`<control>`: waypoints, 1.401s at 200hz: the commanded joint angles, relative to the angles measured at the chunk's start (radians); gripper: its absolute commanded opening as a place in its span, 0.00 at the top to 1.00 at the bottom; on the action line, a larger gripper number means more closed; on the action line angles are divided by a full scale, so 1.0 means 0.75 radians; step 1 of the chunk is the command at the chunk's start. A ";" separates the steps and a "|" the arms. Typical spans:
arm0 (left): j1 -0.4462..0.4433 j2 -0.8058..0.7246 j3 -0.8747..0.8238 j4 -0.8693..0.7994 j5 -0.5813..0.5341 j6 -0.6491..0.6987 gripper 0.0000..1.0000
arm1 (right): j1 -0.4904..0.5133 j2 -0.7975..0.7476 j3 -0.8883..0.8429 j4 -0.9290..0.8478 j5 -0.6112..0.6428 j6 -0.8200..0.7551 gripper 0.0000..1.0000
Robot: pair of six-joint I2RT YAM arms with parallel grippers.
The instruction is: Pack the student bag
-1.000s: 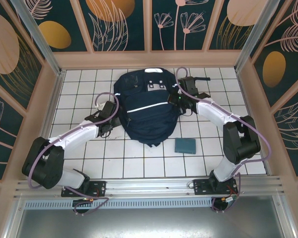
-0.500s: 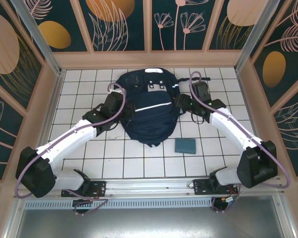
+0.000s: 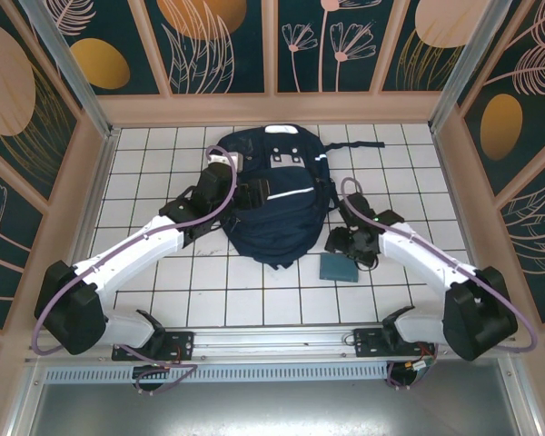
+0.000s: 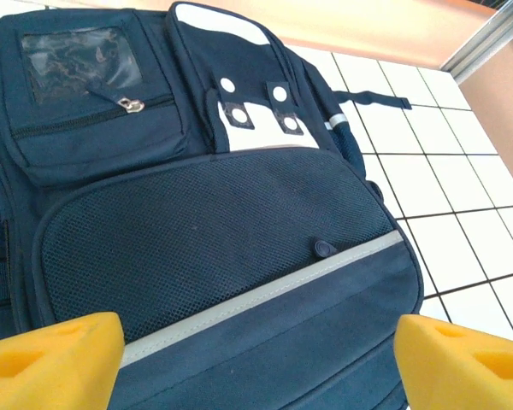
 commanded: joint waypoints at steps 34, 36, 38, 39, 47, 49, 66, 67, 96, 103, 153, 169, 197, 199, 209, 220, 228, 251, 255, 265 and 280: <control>-0.002 -0.045 -0.080 0.026 -0.154 -0.038 0.02 | 0.052 0.204 0.002 0.288 -0.192 0.027 0.24; -0.002 -0.046 -0.080 0.026 -0.156 -0.039 0.02 | 0.044 0.208 -0.002 0.293 -0.188 0.027 0.24; -0.002 -0.048 -0.080 0.025 -0.157 -0.041 0.02 | 0.040 0.210 -0.005 0.300 -0.185 0.024 0.25; -0.001 -0.048 -0.080 0.024 -0.159 -0.041 0.02 | 0.039 0.212 -0.007 0.303 -0.183 0.023 0.25; -0.002 -0.051 -0.080 0.024 -0.162 -0.043 0.02 | -0.011 0.221 -0.022 0.324 -0.158 0.023 0.26; -0.002 -0.051 -0.080 0.026 -0.161 -0.043 0.01 | -0.025 0.222 -0.027 0.329 -0.153 0.025 0.26; -0.002 -0.048 -0.081 0.009 -0.171 -0.043 0.01 | -0.139 0.221 -0.072 0.351 -0.093 0.027 0.27; -0.002 -0.049 -0.081 0.008 -0.172 -0.043 0.02 | -0.147 0.221 -0.074 0.350 -0.086 0.028 0.27; -0.002 -0.044 -0.097 -0.005 -0.178 -0.049 0.01 | -0.338 0.173 -0.072 0.286 0.043 0.019 0.27; -0.001 -0.042 -0.114 -0.004 -0.174 -0.052 0.01 | -0.356 0.146 -0.056 0.276 0.065 -0.007 0.27; -0.001 -0.013 -0.108 -0.013 -0.158 -0.061 0.02 | -0.463 0.148 0.090 0.250 0.124 -0.198 0.12; -0.002 -0.014 -0.109 -0.013 -0.152 -0.063 0.01 | -0.516 0.202 0.080 0.287 0.136 -0.230 0.04; -0.001 -0.017 -0.122 -0.021 -0.149 -0.062 0.02 | -0.554 0.300 0.067 0.276 0.118 -0.231 0.03; -0.002 -0.017 -0.125 -0.021 -0.150 -0.063 0.01 | -0.554 0.303 0.064 0.271 0.113 -0.231 0.03; -0.002 -0.017 -0.131 -0.021 -0.148 -0.061 0.02 | -0.547 0.296 0.043 0.258 0.086 -0.227 0.03; -0.002 -0.019 -0.137 -0.017 -0.150 -0.060 0.01 | -0.531 0.260 0.017 0.235 0.059 -0.211 0.02; -0.001 -0.020 -0.143 -0.012 -0.152 -0.059 0.01 | -0.517 0.227 -0.004 0.213 0.033 -0.199 0.02; -0.002 -0.011 -0.141 -0.001 -0.152 -0.055 0.02 | -0.455 0.108 -0.063 0.152 -0.101 -0.128 0.01; -0.001 -0.008 -0.138 0.001 -0.152 -0.052 0.01 | -0.439 0.085 -0.076 0.148 -0.124 -0.109 0.01; -0.002 0.000 -0.136 0.003 -0.150 -0.049 0.02 | -0.398 0.032 -0.107 0.151 -0.210 -0.067 0.01; -0.002 0.012 -0.133 0.008 -0.146 -0.047 0.01 | -0.337 -0.017 -0.132 0.166 -0.305 -0.047 0.01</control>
